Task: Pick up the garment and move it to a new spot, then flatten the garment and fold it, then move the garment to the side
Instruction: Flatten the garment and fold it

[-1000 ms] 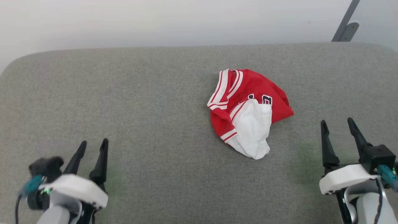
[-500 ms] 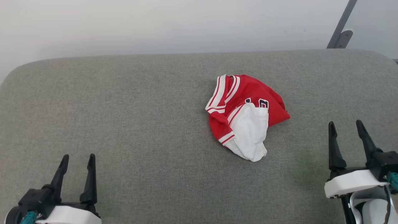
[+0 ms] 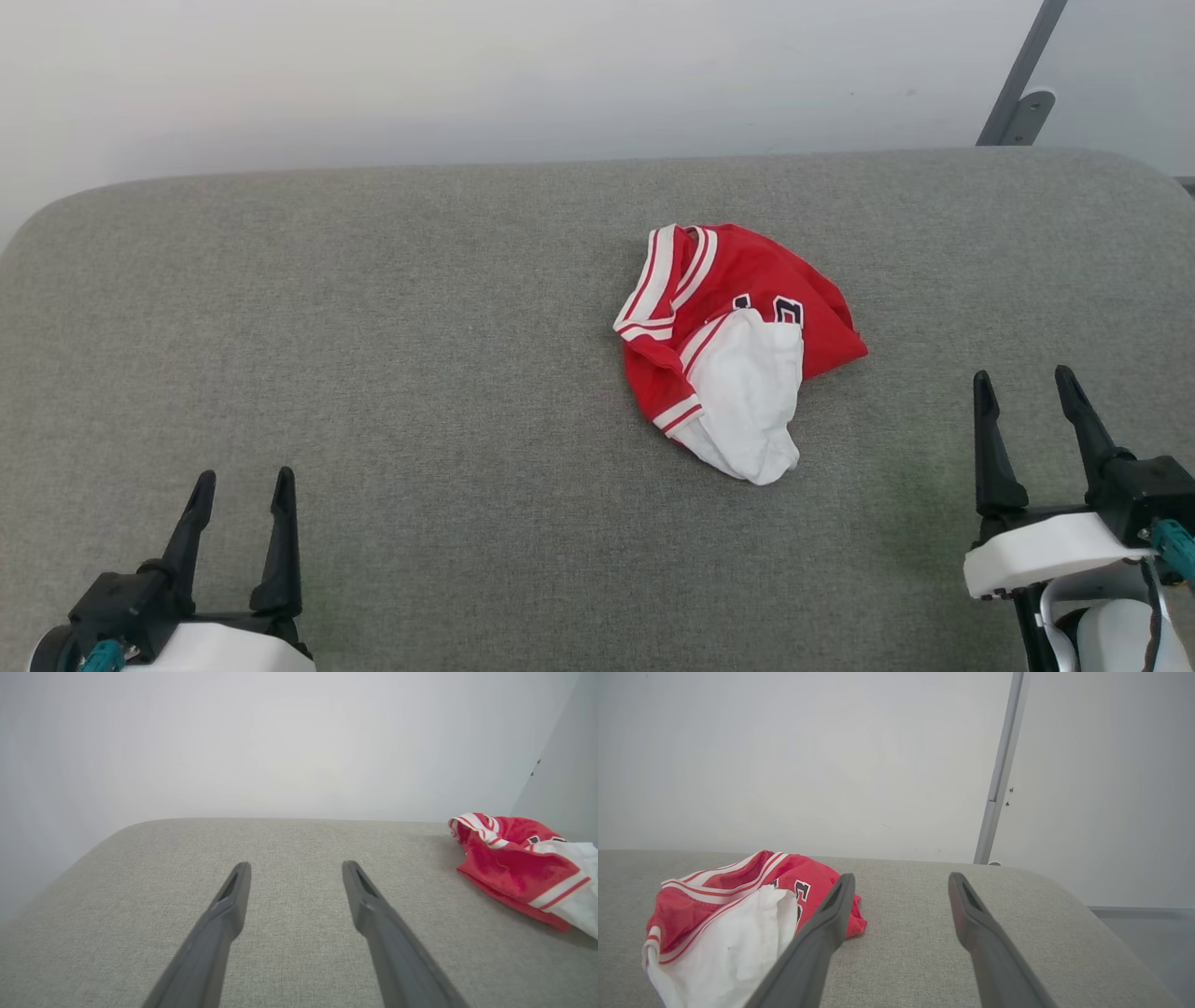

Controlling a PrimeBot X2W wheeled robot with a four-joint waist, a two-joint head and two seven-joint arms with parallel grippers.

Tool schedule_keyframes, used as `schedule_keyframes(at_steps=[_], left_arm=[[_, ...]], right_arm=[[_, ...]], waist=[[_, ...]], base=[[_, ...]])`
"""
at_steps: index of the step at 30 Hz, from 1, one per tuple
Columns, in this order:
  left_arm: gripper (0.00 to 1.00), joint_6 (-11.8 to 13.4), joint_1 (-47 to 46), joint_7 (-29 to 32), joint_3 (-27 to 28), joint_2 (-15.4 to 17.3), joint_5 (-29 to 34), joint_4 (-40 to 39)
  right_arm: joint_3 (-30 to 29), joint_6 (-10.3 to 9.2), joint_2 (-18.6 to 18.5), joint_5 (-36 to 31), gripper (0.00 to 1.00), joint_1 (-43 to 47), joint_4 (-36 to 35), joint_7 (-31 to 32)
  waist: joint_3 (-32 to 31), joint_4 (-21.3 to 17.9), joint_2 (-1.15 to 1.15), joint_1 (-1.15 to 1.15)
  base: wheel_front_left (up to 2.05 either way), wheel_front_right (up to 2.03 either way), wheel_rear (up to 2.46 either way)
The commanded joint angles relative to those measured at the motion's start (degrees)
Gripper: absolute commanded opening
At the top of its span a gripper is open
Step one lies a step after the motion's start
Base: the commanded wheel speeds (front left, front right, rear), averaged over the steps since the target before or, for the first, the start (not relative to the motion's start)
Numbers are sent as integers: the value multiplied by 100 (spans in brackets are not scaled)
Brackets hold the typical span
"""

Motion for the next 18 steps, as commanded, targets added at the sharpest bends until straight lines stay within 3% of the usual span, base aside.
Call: schedule_keyframes(at_steps=[1, 6, 9, 14, 18], left_arm=[[100, -22, 85, -13, -7, 5, -13, -23], [100, -23, 97, -13, -10, -42, -83, -55], [100, -23, 76, -13, -56, -74, -111, -31], [100, -19, -72, -13, -168, -196, -186, 50], [100, -19, -197, -14, -328, -272, -231, 173]], right_arm=[[17, -4, 22, 19, 100, -27, 6, -13], [198, -4, -36, -12, 100, -66, 119, -13], [635, -4, -261, 51, 100, -193, 311, 215], [1988, -4, -1156, 424, 100, -463, 270, 1522], [2980, -4, -1954, 1060, 100, -705, -225, 2796]], waist=[[7, -1, 0, 0], [64, 6, 0, 0], [157, 56, 0, 0], [371, 190, 0, 0], [559, 320, 0, 0]], base=[[0, 0, 0], [0, 0, 0], [0, 0, 0], [0, 0, 0], [0, 0, 0]])
